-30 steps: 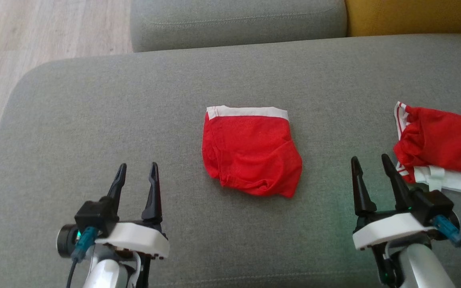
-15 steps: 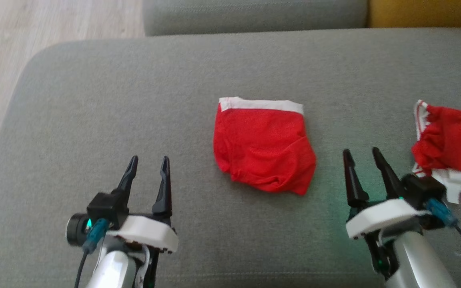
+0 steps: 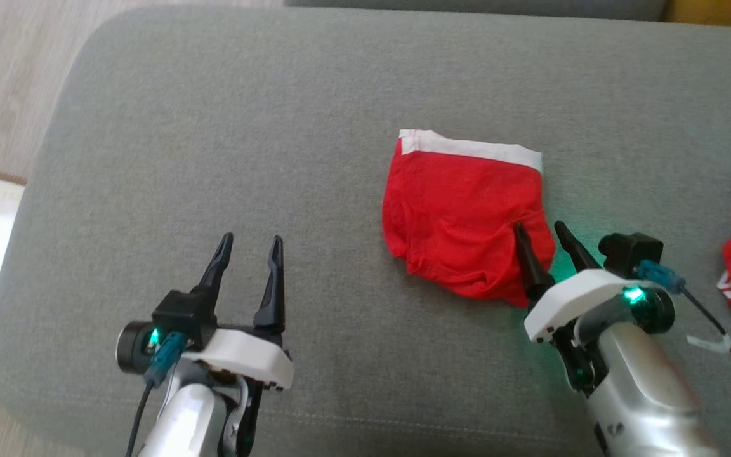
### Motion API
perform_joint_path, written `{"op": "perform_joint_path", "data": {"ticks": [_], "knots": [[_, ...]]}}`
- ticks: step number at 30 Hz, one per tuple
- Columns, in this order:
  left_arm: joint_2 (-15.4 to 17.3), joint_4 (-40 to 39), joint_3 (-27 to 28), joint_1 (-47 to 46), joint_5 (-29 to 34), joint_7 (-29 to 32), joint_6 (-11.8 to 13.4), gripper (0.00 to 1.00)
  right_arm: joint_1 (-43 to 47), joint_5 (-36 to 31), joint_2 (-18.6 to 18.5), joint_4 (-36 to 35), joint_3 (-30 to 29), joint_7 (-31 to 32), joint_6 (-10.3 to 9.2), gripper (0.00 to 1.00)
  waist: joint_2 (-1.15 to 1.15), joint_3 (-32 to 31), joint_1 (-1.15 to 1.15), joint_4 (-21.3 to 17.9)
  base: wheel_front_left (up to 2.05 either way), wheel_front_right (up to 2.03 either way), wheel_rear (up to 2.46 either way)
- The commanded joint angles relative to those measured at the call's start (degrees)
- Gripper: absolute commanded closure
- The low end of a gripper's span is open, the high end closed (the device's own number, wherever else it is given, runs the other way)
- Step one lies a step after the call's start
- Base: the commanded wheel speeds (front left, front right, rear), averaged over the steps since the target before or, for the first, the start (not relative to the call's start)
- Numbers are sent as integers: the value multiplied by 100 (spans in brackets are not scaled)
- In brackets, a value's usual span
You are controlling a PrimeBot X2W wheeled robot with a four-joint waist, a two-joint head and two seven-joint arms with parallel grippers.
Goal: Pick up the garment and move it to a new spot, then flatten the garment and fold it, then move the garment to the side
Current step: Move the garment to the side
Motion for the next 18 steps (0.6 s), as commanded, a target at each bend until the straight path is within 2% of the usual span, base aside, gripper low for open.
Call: {"op": "perform_joint_path", "data": {"ticks": [1, 9, 10, 11, 13, 18], "knots": [[11, -184, 145, -264, 9, -52, 2, 0, -279, 40, 15, -5, 153, -63, 37, 0, 0, 75, 0, 64, 0, 0, 0], [11, -146, 73, -357, 19, -52, 42, 0, -791, -103, 15, 819, 373, -162, 37, 2, 0, 233, 0, 90, 0, 0, 0], [11, -135, 75, -361, 22, -52, 45, 0, -839, -161, 15, 904, 431, -203, 37, 84, 0, 231, 0, 70, 0, 0, 0], [11, -121, 78, -363, 25, -52, 46, 0, -878, -214, 15, 963, 492, -265, 37, 100, 0, 220, 0, 42, 0, 0, 0], [11, -96, 86, -363, 21, -52, 46, 0, -949, -384, 15, 1034, 590, -422, 37, 100, 0, 172, 0, -43, 0, 0, 0], [11, -56, 102, -304, 0, -52, 20, 0, -1084, -1299, 15, 933, 739, -713, 37, 100, 0, -26, 0, -414, 0, 0, 0]]}}
